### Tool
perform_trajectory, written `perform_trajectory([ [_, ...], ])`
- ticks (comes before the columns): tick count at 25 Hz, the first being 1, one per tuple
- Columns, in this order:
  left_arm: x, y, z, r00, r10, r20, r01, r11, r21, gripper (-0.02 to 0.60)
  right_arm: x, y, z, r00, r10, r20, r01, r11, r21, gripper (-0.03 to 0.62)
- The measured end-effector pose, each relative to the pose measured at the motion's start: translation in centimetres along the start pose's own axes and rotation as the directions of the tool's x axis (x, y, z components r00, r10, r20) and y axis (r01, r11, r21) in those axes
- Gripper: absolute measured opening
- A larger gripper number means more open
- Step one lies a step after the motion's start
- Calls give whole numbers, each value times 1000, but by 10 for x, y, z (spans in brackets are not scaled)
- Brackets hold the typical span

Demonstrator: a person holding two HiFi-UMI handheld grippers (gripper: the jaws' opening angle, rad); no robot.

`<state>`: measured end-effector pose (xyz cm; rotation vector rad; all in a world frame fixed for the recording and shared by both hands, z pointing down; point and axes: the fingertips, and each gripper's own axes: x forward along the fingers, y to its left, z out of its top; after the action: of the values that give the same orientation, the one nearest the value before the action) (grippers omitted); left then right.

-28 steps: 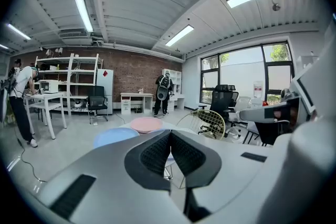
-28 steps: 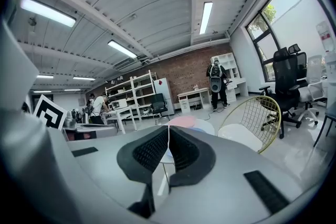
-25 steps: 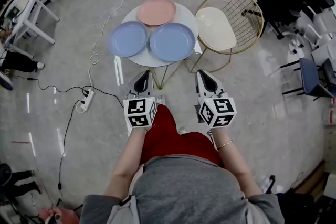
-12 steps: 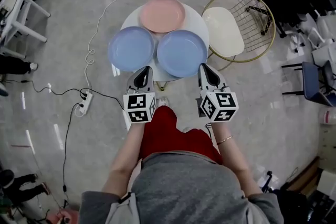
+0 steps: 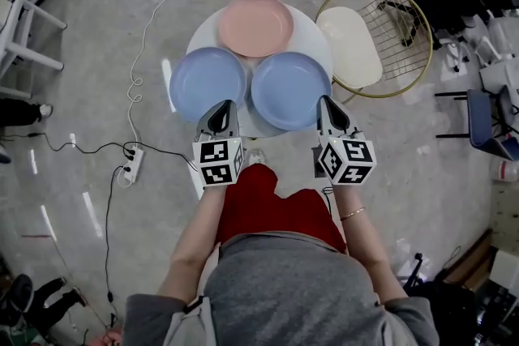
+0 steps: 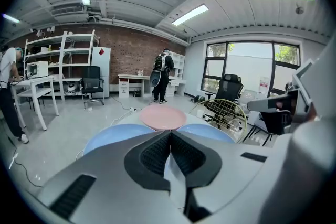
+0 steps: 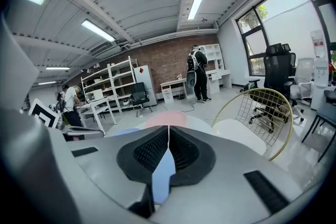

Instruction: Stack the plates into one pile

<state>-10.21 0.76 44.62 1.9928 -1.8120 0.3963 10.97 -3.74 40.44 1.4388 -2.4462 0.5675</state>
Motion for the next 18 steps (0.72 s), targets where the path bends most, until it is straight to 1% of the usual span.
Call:
perform_trajectory([
  [5,6,20,-3,1000,7,-21,-7,1000,6,17,15,11,2,1000,-7,-11,7,1000,-6,30],
  [8,7,35,-7,999,32,-33,-32,999,7,17,27,21,2,1000,13,-23,-13,1000,-23,29],
  [13,-2,69,-15,992,110,-63,-112,993,-28,17,58,54,5,994,85,-65,-90,992,-85,30],
  [18,-11,107,-24,973,212,-88,-219,973,-77,17,94,89,3,977,166,-135,-187,969,-160,29],
])
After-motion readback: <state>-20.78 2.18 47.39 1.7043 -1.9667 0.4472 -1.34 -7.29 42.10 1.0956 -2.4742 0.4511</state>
